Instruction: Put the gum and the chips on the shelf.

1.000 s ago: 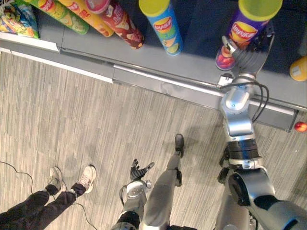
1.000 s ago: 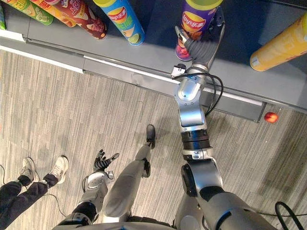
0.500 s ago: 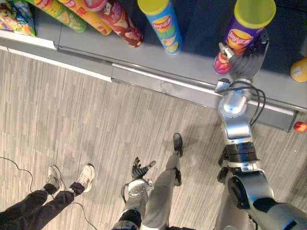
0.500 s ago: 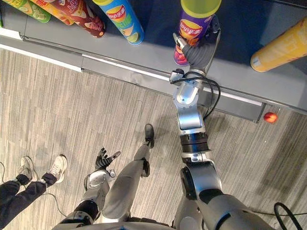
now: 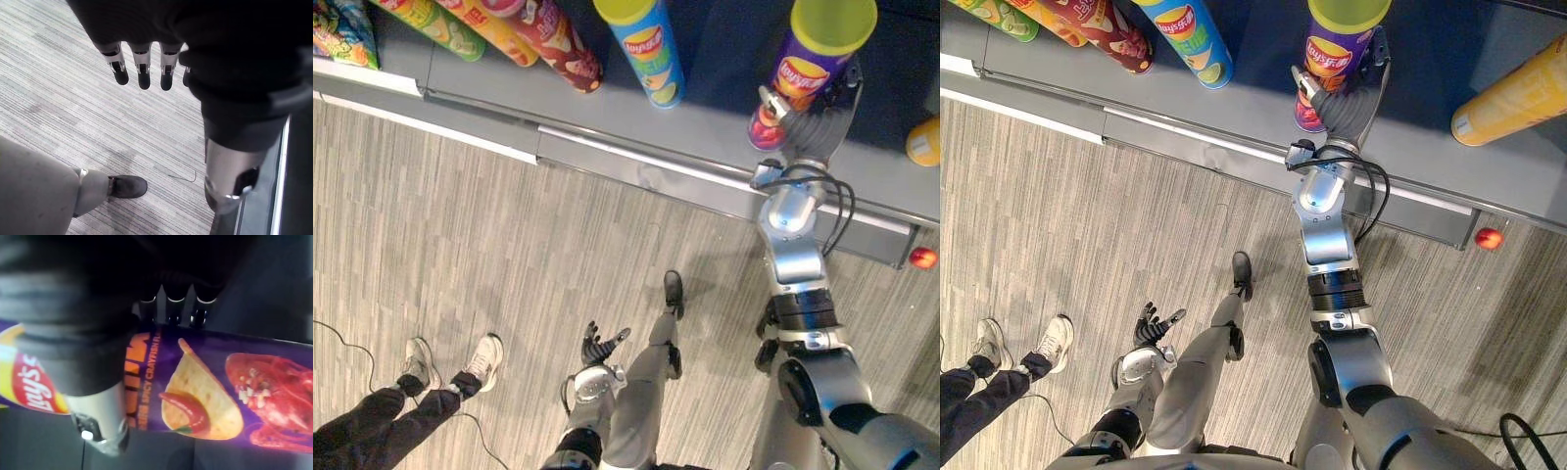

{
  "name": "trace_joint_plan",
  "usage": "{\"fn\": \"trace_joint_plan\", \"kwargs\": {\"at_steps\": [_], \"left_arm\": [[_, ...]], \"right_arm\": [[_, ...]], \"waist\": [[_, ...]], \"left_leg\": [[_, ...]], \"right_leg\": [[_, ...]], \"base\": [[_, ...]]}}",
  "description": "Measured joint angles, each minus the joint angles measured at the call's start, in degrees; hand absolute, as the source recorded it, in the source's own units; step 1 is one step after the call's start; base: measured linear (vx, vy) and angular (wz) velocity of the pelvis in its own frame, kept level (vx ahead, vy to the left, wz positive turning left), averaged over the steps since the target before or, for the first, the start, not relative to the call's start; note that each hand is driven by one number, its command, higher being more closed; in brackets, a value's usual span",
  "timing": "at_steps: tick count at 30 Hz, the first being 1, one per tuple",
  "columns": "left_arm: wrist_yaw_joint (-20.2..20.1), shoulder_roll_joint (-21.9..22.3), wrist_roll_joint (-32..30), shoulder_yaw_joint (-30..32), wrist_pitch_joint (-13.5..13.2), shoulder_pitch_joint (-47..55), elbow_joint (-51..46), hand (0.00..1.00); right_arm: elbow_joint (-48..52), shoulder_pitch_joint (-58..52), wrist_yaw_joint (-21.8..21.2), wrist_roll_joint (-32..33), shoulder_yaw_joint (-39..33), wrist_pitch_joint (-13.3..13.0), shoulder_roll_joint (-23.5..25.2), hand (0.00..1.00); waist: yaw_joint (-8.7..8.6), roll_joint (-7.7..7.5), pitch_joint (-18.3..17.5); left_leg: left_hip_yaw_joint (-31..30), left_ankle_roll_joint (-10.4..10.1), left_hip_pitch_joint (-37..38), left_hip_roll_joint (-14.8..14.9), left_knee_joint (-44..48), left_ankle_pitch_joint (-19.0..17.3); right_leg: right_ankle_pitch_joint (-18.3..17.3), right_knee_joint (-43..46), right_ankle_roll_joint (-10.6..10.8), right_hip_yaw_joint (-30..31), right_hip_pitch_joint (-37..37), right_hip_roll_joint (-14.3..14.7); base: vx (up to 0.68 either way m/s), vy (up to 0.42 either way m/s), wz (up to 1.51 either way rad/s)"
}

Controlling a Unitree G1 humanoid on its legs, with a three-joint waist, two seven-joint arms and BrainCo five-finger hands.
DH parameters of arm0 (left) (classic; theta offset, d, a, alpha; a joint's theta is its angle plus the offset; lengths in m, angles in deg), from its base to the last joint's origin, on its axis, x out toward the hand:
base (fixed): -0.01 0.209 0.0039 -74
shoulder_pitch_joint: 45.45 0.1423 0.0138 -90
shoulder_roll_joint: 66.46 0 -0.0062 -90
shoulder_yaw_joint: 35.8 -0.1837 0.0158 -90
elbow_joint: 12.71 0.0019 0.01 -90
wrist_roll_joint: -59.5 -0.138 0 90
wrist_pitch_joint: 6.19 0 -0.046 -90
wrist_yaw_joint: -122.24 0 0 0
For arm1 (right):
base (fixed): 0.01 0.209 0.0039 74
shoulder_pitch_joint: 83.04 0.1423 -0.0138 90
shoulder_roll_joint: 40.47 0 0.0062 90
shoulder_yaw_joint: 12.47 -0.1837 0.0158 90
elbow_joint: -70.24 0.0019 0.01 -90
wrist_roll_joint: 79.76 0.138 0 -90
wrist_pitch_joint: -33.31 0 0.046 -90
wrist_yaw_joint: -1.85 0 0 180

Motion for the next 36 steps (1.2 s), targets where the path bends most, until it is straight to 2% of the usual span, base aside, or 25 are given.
{"fn": "trace_joint_plan", "kwargs": {"at_steps": [7, 12, 22, 26, 31, 36], "left_arm": [[0.01, 0.02, 0.00, 0.12, 0.00, 0.00, 0.01, 0.00], [0.03, 0.07, 0.00, 0.61, 0.00, 0.00, 0.28, 0.00], [0.00, 0.08, -0.01, 0.80, 0.16, -0.01, 0.68, 0.00], [-0.05, 0.11, -0.01, 1.39, 0.32, 0.04, 2.13, 0.00], [-0.14, 0.13, -0.06, 1.81, 0.69, 0.04, 2.74, 0.00], [-0.63, 0.12, -0.19, 2.27, 1.36, 0.05, 4.75, 0.00]], "right_arm": [[-0.45, -0.67, -0.24, 0.00, 0.30, 0.01, 0.04, 0.00], [-0.91, -2.59, -0.37, 0.00, 1.95, 0.01, 0.28, 0.00], [-0.96, -5.50, -1.46, -0.02, 4.54, 0.00, 0.82, 0.00], [-1.45, -7.95, -1.74, -0.02, 5.71, 0.00, 2.52, 0.00], [-1.88, -12.49, -3.37, -0.02, 9.22, -0.02, 3.42, 0.00], [-3.78, -17.29, -5.45, -0.01, 10.44, -0.12, 3.39, 0.00]], "waist": [[-0.02, -0.23, -0.11], [-0.15, -2.14, -1.04], [-0.35, -2.66, -1.29], [-0.98, -2.95, -1.48], [-1.63, -4.71, -2.59], [-2.47, -4.98, -3.53]], "left_leg": [[0.24, 0.03, 0.12, 0.04, 0.01, 0.03], [0.68, 0.00, 0.36, 0.38, 0.02, 0.10], [1.80, -0.36, 2.70, 1.00, 0.01, 0.00], [2.18, -0.35, 4.62, 1.34, 0.01, 0.00], [3.15, -0.98, 6.98, 2.16, 0.02, -0.50], [3.21, -1.31, 9.14, 2.85, 0.02, -0.76]], "right_leg": [[0.01, -0.03, 0.00, 0.13, 0.00, 0.04], [0.04, -0.50, -0.02, 0.26, 0.19, 0.44], [0.18, -1.62, 0.11, 0.74, 2.39, 1.18], [0.18, -2.13, 0.11, 0.68, 4.47, 1.57], [0.21, -3.18, 0.15, 1.04, 6.74, 2.59], [0.38, -4.73, 0.14, 0.73, 9.57, 3.50]], "base": [[0.00, -0.003, -0.01], [0.03, -0.023, -0.05], [0.01, -0.021, -0.05], [0.03, -0.042, -0.06], [0.03, -0.044, -0.11], [0.03, -0.043, -0.04]]}}
